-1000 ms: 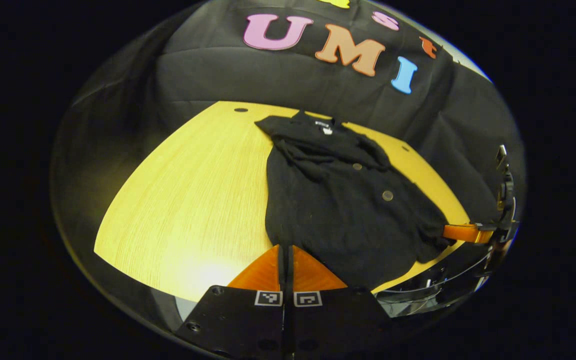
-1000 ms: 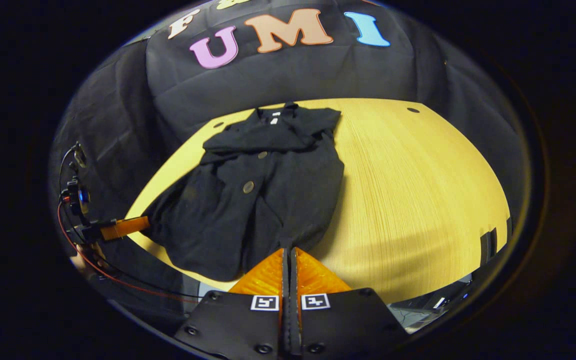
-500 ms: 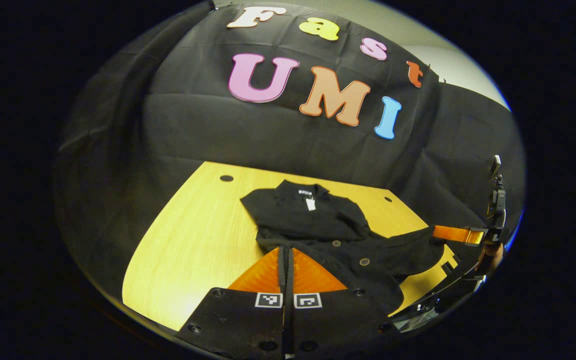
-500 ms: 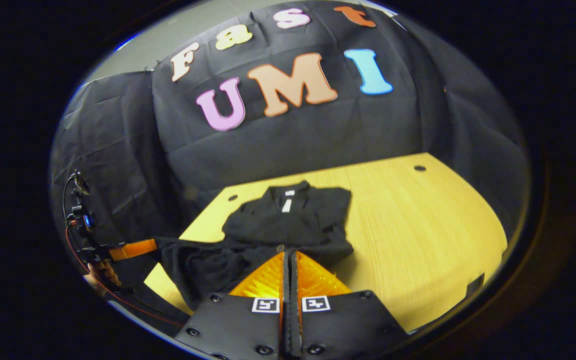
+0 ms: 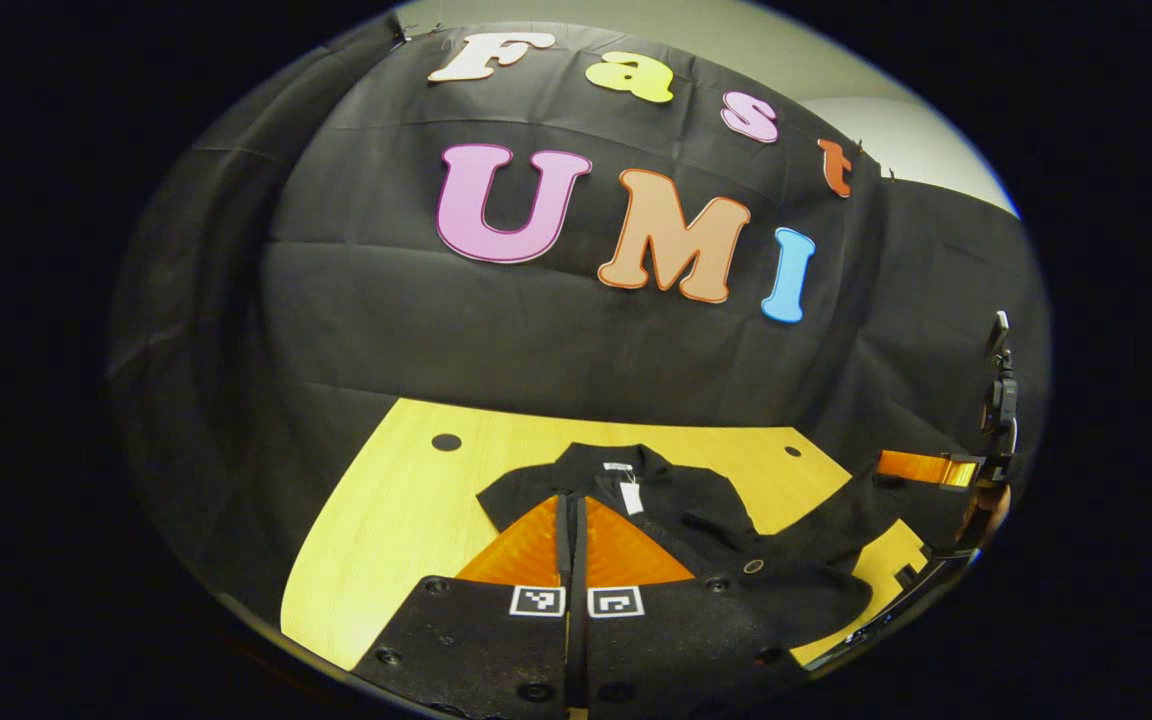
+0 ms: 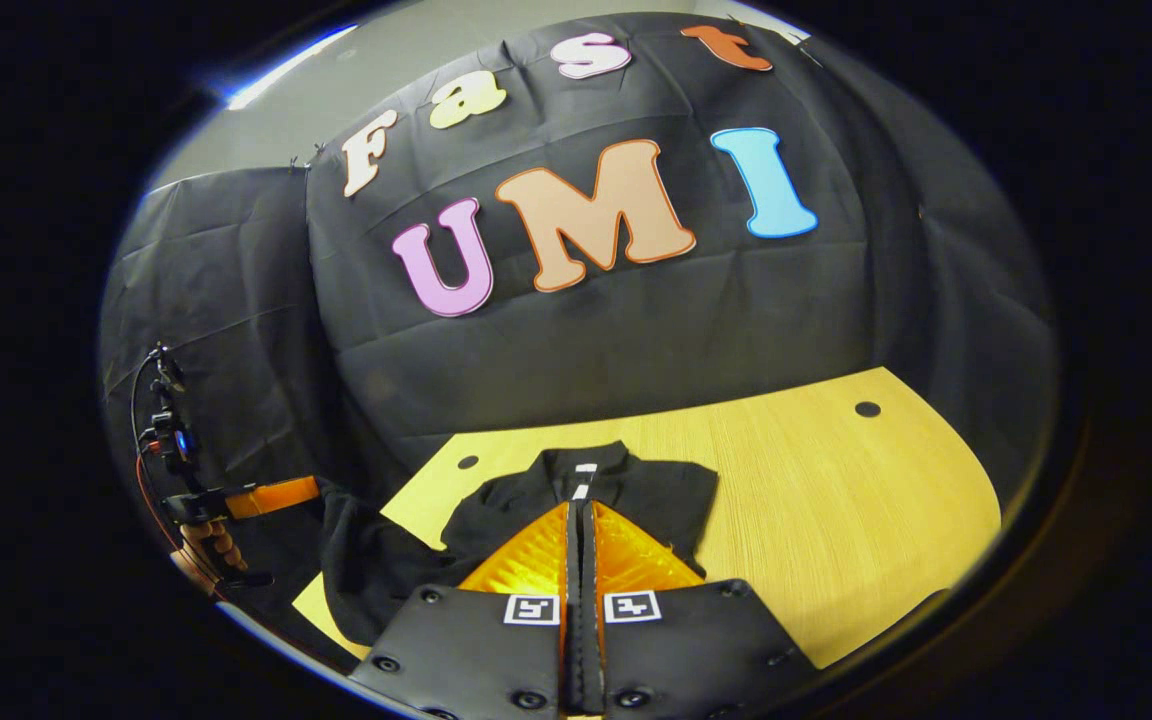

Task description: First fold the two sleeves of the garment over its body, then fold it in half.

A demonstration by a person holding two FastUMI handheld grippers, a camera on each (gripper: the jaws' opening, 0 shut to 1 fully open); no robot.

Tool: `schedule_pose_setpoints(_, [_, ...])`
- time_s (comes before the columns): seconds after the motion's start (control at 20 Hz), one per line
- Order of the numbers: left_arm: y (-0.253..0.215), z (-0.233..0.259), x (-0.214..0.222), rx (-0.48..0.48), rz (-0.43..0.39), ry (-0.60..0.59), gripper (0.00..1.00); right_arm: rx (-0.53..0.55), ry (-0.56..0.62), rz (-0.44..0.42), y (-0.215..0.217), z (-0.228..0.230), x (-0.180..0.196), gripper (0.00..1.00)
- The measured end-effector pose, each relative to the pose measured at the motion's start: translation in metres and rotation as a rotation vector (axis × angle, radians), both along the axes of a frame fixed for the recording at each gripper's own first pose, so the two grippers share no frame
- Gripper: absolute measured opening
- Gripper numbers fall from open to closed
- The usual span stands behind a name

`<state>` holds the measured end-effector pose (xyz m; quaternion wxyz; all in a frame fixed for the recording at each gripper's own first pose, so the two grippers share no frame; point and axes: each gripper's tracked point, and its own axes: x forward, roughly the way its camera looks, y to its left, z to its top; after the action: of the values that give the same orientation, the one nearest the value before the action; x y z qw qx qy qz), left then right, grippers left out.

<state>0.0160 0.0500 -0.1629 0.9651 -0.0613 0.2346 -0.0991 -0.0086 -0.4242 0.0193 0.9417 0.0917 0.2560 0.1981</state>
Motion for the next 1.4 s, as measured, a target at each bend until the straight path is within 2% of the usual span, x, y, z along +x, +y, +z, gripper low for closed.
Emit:
schedule_pose_setpoints(0.4, [0.003, -0.007, 0.075, 0.019, 0.039, 0.002, 0.0, 0.009, -0.012, 0.005, 0.002, 0.005, 0.082, 0.02])
schedule_pose_setpoints(0.45, [0.004, -0.009, 0.084, 0.024, 0.045, 0.004, 0.0, 0.012, -0.014, 0.003, 0.002, 0.006, 0.092, 0.07])
schedule_pose_setpoints(0.5, [0.006, -0.01, 0.092, 0.029, 0.054, 0.009, 0.0, 0.014, -0.014, 0.001, 0.001, 0.005, 0.102, 0.02])
schedule_pose_setpoints(0.85, [0.012, -0.03, 0.148, 0.049, 0.101, 0.037, 0.0, 0.004, 0.028, -0.016, -0.008, -0.017, 0.167, 0.02])
schedule_pose_setpoints(1.0, [0.019, -0.047, 0.168, 0.085, 0.129, 0.055, 0.0, 0.0, 0.059, -0.047, -0.013, -0.034, 0.19, 0.02])
schedule_pose_setpoints(1.1, [0.042, -0.061, 0.181, 0.176, 0.225, 0.065, 0.0, -0.059, 0.07, -0.147, -0.031, -0.049, 0.205, 0.04])
schedule_pose_setpoints(1.15, [0.043, -0.06, 0.184, 0.188, 0.241, 0.048, 0.04, -0.102, 0.037, -0.223, -0.044, -0.054, 0.222, 0.33])
schedule_pose_setpoints(1.25, [0.044, -0.049, 0.19, 0.204, 0.27, -0.011, 1.0, -0.112, -0.04, -0.255, -0.055, -0.04, 0.237, 0.93])
schedule_pose_setpoints(1.3, [0.043, -0.041, 0.192, 0.203, 0.272, -0.034, 0.94, -0.113, -0.068, -0.252, -0.054, -0.026, 0.232, 0.97])
schedule_pose_setpoints(1.4, [0.041, -0.032, 0.193, 0.202, 0.276, -0.068, 0.94, -0.141, -0.107, -0.259, -0.058, -0.02, 0.229, 0.97])
